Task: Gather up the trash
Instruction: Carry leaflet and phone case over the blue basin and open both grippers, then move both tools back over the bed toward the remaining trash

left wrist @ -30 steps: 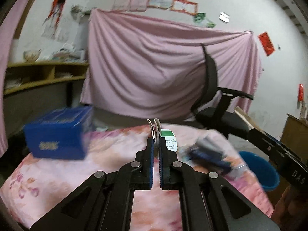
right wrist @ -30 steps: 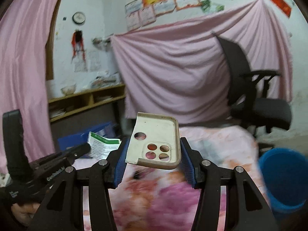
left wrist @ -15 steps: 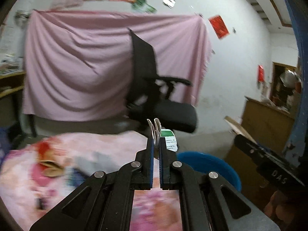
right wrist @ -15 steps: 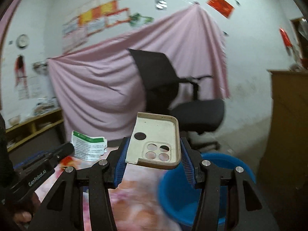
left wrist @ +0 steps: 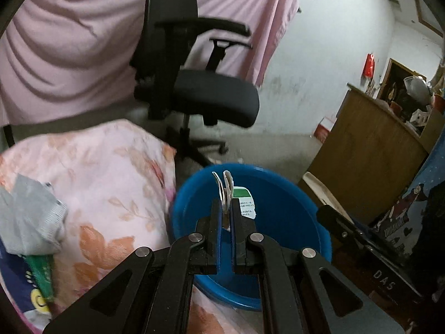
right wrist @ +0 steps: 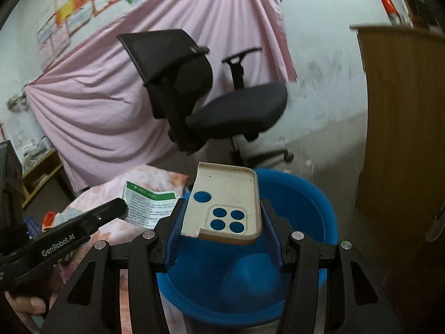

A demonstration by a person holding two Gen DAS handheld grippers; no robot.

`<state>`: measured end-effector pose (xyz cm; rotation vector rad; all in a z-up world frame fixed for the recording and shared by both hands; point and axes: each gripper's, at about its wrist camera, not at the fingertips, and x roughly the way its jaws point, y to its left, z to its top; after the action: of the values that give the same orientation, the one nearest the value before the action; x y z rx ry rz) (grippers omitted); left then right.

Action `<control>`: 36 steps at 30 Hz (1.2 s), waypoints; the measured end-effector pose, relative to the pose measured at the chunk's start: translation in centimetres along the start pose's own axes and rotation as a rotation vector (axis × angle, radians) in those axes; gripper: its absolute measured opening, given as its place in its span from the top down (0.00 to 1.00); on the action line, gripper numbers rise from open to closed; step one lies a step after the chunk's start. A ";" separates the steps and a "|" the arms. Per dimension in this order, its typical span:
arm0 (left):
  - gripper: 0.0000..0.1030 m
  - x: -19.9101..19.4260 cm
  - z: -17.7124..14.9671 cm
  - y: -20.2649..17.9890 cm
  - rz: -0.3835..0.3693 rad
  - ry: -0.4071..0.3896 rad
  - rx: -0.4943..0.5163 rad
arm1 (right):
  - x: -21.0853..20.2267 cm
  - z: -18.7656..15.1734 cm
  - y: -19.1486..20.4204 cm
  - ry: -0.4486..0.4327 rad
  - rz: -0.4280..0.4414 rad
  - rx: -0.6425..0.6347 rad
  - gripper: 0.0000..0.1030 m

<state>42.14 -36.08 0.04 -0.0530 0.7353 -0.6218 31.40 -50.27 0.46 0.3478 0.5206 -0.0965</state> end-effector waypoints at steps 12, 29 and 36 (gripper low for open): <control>0.75 -2.3 -1.1 0.6 0.029 0.016 -0.055 | 0.2 0.9 -0.3 0.010 0.011 0.040 0.50; 0.07 -20.6 -2.9 6.3 0.253 -0.427 -0.114 | -8.6 2.0 11.2 -0.368 0.174 -0.167 0.02; 0.03 -26.1 -6.1 9.2 0.386 -0.543 -0.092 | -10.4 0.4 15.0 -0.458 0.242 -0.231 0.00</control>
<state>27.98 -13.18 9.07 -0.1540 0.2334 -0.1848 25.26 -36.28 10.53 0.1516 0.0324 0.1172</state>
